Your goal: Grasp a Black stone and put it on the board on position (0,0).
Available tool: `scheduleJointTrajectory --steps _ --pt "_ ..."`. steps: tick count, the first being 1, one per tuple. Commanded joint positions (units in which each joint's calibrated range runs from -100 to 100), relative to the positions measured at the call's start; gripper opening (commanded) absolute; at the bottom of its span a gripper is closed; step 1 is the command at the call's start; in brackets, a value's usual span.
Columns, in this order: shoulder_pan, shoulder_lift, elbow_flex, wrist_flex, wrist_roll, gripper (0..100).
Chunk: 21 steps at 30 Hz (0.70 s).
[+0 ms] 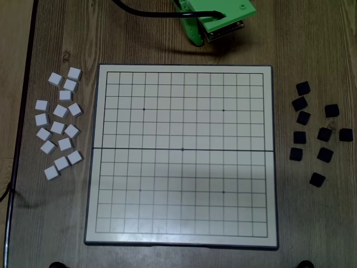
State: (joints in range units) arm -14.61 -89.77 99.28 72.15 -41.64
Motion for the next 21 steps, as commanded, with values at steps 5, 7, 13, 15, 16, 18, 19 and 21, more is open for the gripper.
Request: scheduleJointTrajectory --steps 5,7,13,15,16,18,19,21 --pt "0.18 0.54 0.62 3.13 -0.49 8" --pt "0.18 0.54 0.62 3.13 -0.49 8" --pt "0.18 0.54 0.62 3.13 -0.49 8" --pt "0.18 0.54 0.62 3.13 -0.49 8" --pt "0.18 0.54 0.62 3.13 -0.49 8" --pt "0.18 0.54 0.62 3.13 -0.49 8" --pt "0.18 0.54 0.62 3.13 -0.49 8" --pt "0.18 0.54 0.62 3.13 -0.49 7"
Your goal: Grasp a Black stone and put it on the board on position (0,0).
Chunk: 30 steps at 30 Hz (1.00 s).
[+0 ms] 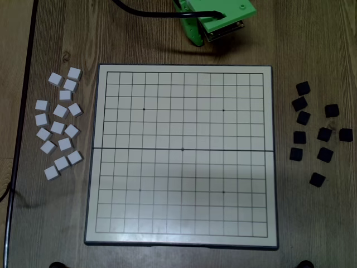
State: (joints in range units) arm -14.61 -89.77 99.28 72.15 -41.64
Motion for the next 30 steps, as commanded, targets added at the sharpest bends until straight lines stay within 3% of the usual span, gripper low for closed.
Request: scheduleJointTrajectory --steps 1,8,15,20,30 --pt "0.18 0.54 0.62 3.13 -0.49 7" --pt "-2.0 0.54 0.62 3.29 -2.88 7" --pt "-10.11 2.57 -0.25 2.55 -4.98 6" --pt "-13.02 15.8 -13.58 -1.42 -3.76 6" --pt "-18.48 41.06 -43.15 1.14 -2.98 6"
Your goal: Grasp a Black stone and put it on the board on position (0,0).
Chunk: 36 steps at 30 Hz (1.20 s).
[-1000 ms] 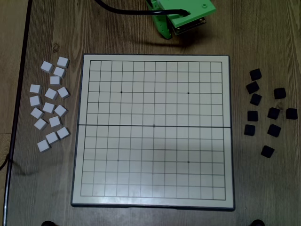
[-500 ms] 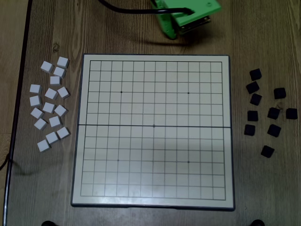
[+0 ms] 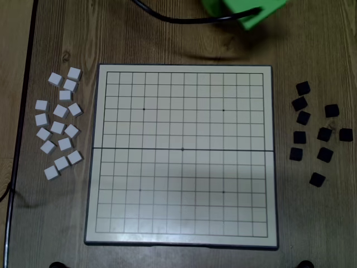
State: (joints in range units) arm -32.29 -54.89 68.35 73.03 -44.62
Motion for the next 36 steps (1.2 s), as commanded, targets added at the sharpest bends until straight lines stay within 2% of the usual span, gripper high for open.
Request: scheduleJointTrajectory --steps 1,13,21,26,36 --pt "-1.25 7.96 -14.15 0.35 -0.29 6" --pt "-3.71 23.56 -30.77 -2.46 -5.52 6" --pt "-3.71 41.45 -60.91 10.93 -6.4 6" --pt "-4.44 47.64 -70.28 14.49 -7.91 6" --pt "-4.44 45.52 -70.09 15.89 -9.43 6"
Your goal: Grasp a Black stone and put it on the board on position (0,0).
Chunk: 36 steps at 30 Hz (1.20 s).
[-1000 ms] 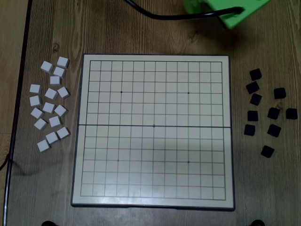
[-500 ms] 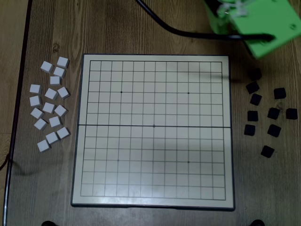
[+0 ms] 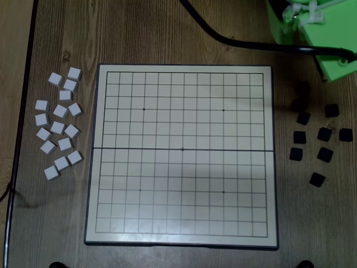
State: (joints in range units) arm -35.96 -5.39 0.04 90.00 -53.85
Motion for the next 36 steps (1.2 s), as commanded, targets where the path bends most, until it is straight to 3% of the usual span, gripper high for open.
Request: scheduleJointTrajectory --steps 1,10,36 --pt "-1.32 -4.23 -0.33 -2.32 -0.59 6" --pt "-4.14 -1.52 11.74 -15.97 -1.32 6" --pt "-7.6 7.89 16.77 -21.17 -5.03 7"
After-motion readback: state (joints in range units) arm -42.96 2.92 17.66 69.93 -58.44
